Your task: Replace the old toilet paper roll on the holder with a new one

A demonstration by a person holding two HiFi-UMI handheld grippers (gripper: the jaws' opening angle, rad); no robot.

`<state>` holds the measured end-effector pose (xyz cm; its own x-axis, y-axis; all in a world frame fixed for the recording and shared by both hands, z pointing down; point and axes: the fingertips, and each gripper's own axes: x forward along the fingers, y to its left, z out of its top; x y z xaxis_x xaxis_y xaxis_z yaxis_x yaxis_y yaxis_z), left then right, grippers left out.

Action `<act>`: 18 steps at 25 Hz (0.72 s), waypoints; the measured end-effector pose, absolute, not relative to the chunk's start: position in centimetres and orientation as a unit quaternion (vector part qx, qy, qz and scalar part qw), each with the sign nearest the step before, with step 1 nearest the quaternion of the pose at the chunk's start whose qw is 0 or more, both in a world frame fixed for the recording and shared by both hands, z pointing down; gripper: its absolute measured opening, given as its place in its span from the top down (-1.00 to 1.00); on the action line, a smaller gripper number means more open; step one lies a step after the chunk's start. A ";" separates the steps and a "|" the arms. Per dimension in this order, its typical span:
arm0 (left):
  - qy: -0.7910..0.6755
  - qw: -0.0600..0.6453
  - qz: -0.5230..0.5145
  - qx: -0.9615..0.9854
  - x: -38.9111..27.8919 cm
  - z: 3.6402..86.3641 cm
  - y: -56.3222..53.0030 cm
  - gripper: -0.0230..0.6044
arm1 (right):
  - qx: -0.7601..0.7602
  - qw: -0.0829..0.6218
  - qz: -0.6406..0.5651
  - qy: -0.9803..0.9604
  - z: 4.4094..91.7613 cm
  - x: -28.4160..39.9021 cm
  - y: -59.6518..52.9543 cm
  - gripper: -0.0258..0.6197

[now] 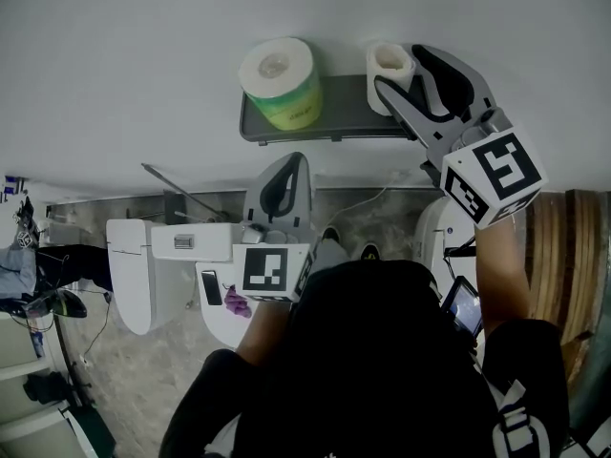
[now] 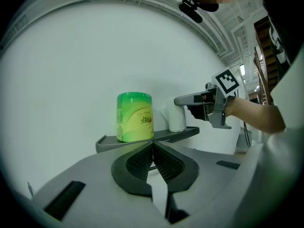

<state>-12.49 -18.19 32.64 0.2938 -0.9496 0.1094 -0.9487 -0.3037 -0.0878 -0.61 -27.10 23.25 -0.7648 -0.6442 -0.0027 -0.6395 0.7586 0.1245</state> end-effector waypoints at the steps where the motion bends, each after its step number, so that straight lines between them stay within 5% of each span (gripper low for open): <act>1: 0.591 0.004 -0.071 -0.804 -12.4 32.6 -18.2 0.85 | 0.341 0.020 -0.062 -0.938 23.2 -0.6 -27.0 0.14; 18: 0.607 0.016 -0.077 -0.791 -12.6 32.2 -18.0 0.85 | 0.262 -0.051 -0.069 -0.961 20.0 -3.1 -19.4 0.14</act>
